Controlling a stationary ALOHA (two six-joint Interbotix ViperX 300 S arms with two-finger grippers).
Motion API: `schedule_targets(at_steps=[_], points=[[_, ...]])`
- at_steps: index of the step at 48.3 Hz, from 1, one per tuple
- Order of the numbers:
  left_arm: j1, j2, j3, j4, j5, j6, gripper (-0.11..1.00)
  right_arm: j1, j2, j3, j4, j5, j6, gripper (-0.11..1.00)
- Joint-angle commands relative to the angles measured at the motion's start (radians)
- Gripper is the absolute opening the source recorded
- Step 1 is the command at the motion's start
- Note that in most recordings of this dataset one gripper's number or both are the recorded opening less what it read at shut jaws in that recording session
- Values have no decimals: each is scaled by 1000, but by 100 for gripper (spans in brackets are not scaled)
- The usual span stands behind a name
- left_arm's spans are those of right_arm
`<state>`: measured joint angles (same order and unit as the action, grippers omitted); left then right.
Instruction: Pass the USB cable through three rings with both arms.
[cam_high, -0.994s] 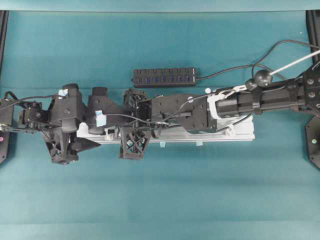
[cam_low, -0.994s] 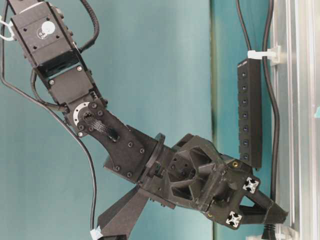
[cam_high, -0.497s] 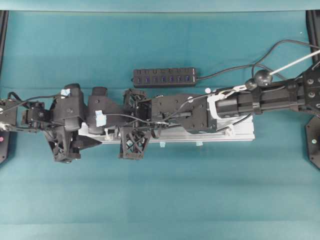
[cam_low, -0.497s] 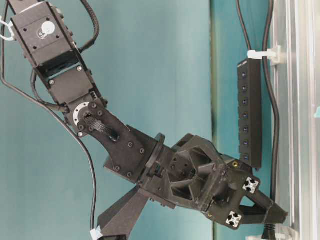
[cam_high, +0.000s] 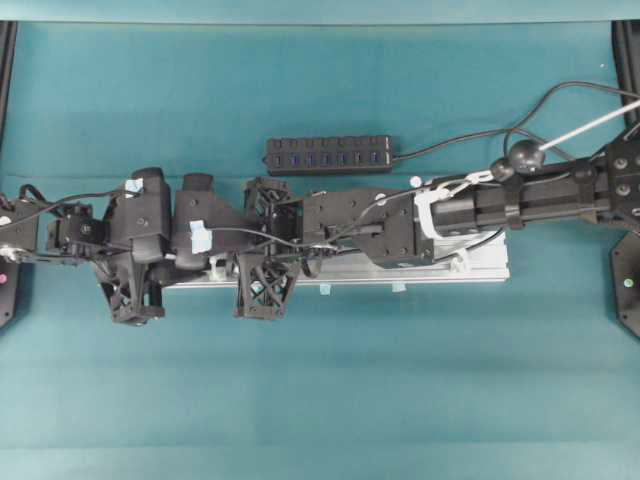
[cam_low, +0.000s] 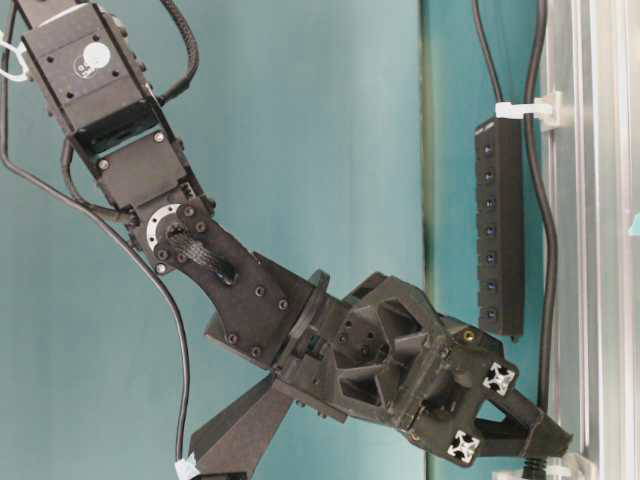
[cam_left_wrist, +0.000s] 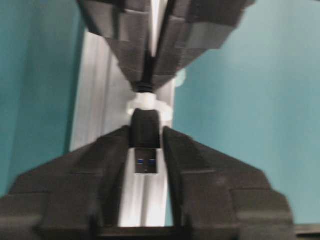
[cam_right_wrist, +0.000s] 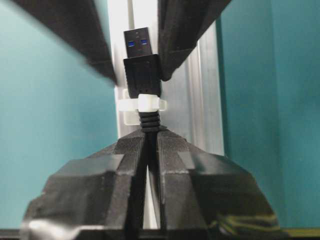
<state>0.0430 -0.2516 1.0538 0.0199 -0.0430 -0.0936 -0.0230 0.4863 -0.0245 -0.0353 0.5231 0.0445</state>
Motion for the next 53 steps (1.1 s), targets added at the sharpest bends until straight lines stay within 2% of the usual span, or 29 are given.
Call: schedule_targets(at_steps=[1,25,35,41,44,50,53], points=[[-3,-5,-8,2,-9,3,25,2,-9,-18,3,-9,-8,-8],[-3,-5,-8,2,-32,5,25,2,-12,-12,3,-20,-8,-7],[-3,-6,-8,2,-32,5,25,2,-14,-11,3,-34,-8,0],[-2,-6,-8,2,-32,5,25,2,-17,-9,3,-31,-8,16],[-3,-6,-6,2,-32,3,25,2,-20,-9,3,-28,-8,30],[-2,-9,-6,2,-32,2,25,2,-29,-8,3,-17,-8,66],[-2,-11,-6,2,-31,2,25,3,-35,-8,3,-9,-8,76]])
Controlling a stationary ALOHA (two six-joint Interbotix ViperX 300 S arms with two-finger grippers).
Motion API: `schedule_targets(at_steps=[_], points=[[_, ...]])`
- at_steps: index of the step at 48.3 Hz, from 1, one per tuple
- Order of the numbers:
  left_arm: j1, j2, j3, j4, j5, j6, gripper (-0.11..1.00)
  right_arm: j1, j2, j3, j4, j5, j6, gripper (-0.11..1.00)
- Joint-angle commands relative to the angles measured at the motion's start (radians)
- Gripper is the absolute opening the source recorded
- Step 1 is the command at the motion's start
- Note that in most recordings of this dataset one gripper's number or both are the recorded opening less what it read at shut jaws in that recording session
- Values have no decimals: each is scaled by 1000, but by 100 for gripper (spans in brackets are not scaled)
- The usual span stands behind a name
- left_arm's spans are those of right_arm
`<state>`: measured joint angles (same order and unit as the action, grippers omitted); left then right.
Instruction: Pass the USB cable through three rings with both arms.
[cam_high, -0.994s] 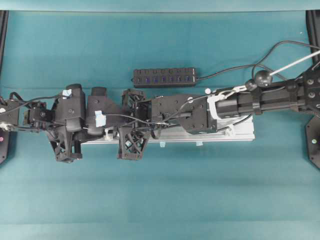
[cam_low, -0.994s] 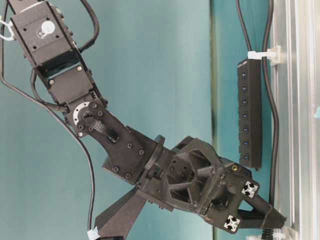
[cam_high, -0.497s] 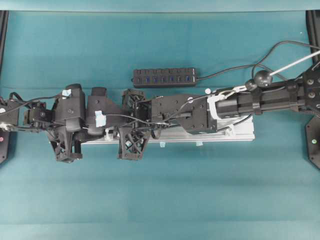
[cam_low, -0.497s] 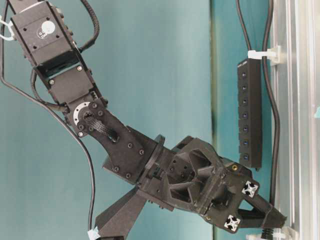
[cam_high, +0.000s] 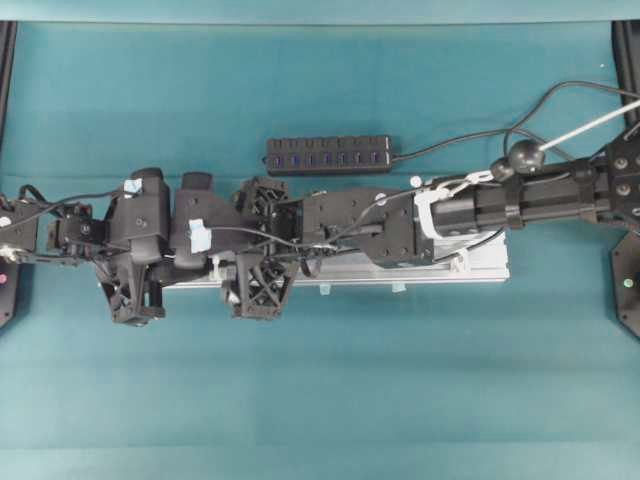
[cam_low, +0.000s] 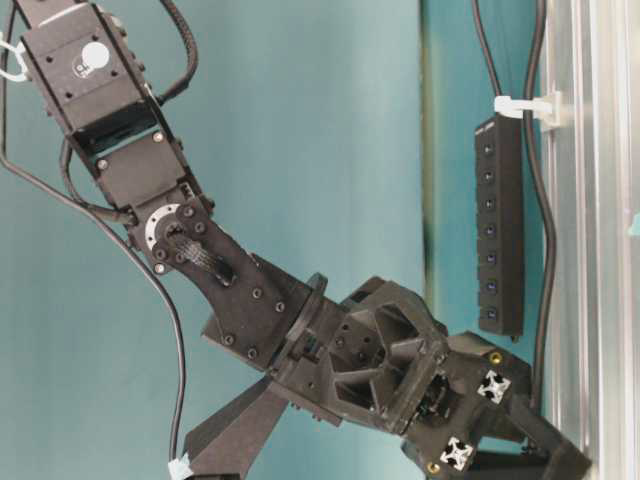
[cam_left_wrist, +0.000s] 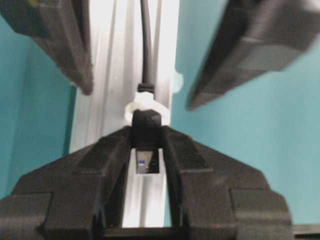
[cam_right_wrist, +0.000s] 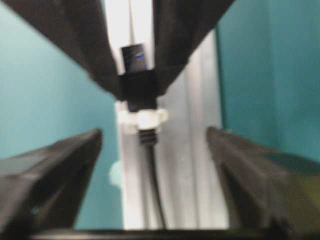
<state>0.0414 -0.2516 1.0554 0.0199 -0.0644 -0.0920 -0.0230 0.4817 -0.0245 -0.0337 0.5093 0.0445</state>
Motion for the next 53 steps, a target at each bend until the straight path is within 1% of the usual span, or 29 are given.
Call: schedule_targets(at_steps=[1,4,15,20,31,41,53], points=[[0,-11,-6,2,-8,0,25,3,-32,-6,2,6,-8,77],[0,-11,-5,2,-6,-3,25,2,-37,-2,0,9,-9,75],[-2,-54,15,2,6,-9,25,2,-64,25,-5,34,-11,75],[-2,-83,26,2,29,-12,25,0,-84,54,-6,40,-11,75],[-2,-164,38,2,107,-11,25,-8,-130,120,-6,18,-11,75],[-2,-235,51,2,219,-2,25,-15,-163,164,-6,-23,-9,75],[-2,-278,58,2,230,-8,25,-23,-181,178,-6,-41,-11,75]])
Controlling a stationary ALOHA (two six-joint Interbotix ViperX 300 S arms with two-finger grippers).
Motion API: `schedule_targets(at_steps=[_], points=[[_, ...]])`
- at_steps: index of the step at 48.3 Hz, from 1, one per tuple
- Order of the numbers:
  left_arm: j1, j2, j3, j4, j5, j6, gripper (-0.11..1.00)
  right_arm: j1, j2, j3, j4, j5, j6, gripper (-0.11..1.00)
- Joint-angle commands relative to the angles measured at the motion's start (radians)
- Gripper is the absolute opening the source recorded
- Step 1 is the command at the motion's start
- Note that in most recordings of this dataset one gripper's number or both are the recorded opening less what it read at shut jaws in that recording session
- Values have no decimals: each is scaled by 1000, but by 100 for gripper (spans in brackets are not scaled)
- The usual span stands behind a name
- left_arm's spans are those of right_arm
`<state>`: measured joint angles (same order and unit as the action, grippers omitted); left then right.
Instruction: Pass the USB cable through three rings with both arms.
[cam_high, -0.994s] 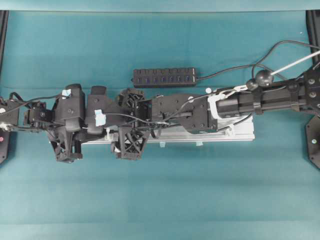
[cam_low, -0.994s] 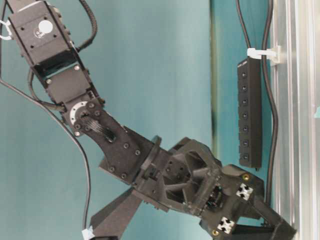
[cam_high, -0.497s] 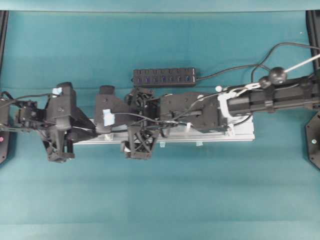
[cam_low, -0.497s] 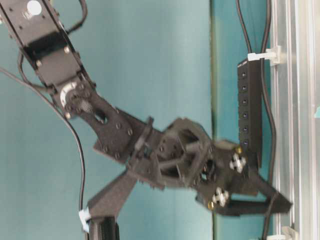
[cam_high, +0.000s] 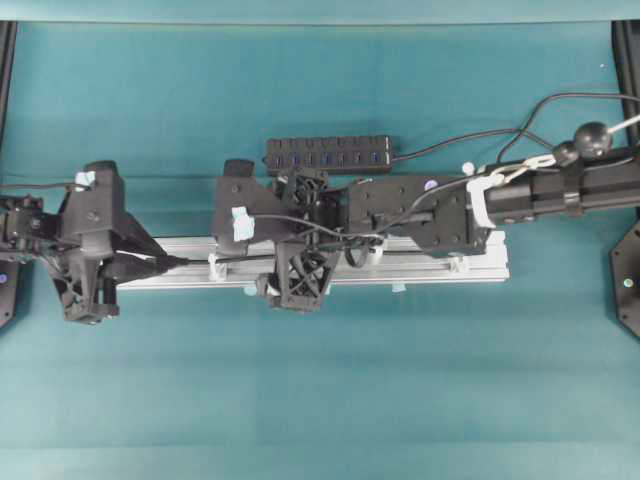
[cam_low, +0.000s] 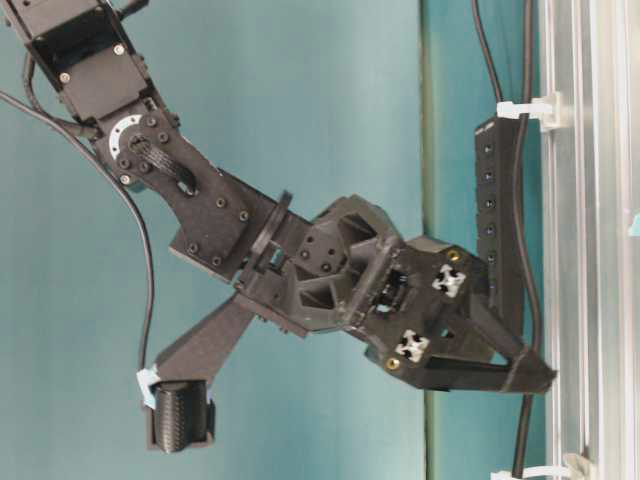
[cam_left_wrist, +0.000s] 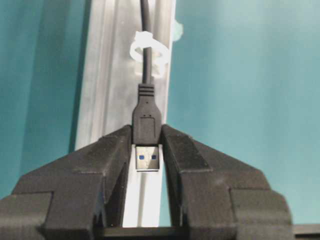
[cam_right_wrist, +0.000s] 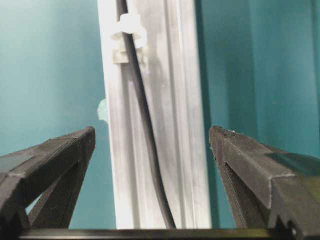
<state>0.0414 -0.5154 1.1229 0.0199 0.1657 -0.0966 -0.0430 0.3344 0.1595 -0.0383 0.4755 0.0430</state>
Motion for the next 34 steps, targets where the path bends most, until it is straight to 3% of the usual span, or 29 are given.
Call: schedule_targets(at_steps=[1,16,34], points=[[-2,-15,-9,2,0,-5,25,-3,-35,-6,-2,-8,-9,75],[-14,-29,-20,2,48,0,25,-17,-94,31,-2,-18,-9,71],[-21,-84,-34,2,106,-8,25,-32,-189,155,-3,-71,-3,69]])
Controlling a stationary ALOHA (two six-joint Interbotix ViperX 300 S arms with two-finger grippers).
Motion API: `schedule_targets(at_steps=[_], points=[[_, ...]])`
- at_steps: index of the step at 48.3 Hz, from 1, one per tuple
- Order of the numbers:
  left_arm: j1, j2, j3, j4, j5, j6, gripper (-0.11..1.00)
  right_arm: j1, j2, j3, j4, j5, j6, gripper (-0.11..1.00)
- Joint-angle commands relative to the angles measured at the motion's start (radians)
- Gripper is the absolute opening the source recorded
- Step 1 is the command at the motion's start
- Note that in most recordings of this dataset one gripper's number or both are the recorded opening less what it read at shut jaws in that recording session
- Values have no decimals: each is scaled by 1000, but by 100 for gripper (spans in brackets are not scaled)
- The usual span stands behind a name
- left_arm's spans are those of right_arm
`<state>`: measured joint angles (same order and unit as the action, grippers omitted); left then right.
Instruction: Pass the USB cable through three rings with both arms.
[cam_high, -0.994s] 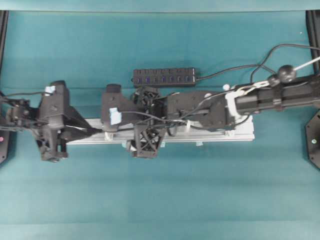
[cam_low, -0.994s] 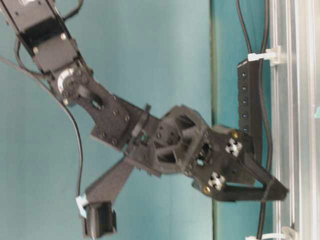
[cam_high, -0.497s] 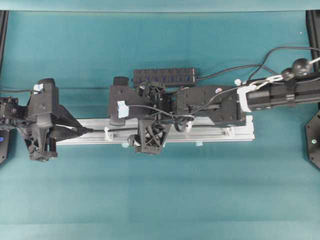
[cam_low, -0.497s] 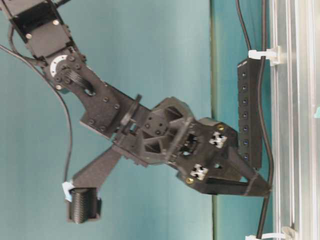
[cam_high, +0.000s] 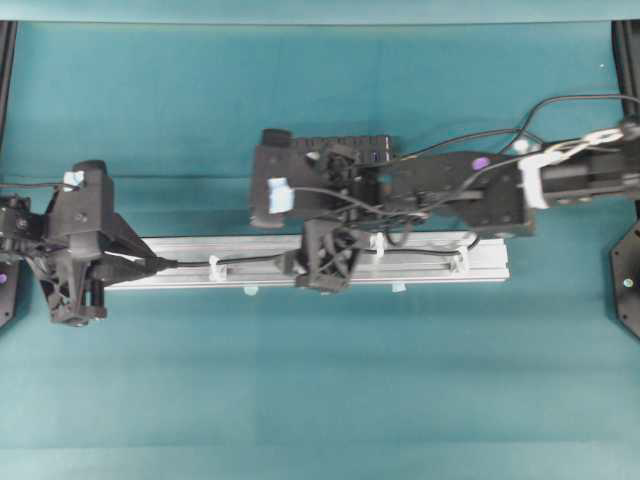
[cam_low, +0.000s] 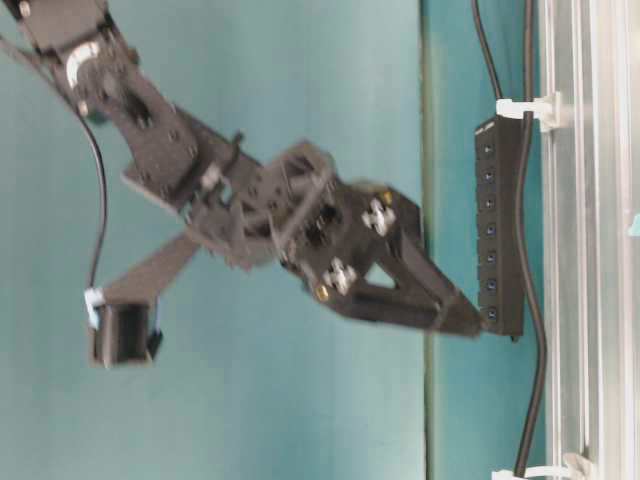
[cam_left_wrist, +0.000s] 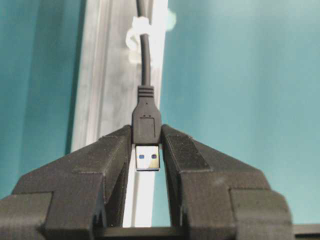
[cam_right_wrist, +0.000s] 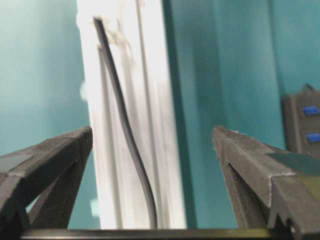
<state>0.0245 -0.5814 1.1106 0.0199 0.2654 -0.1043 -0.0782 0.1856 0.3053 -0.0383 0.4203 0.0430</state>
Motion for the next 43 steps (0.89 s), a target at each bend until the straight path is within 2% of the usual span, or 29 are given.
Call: schedule_targets(at_steps=[1,18,43], points=[[-3,-21,-20,2,9,0,25,5,-43,17,-3,-17,-2,69],[-5,-38,-35,2,55,2,25,0,-97,66,-3,-71,0,69],[-3,-77,-49,2,114,-2,25,-8,-147,133,-2,-81,0,69]])
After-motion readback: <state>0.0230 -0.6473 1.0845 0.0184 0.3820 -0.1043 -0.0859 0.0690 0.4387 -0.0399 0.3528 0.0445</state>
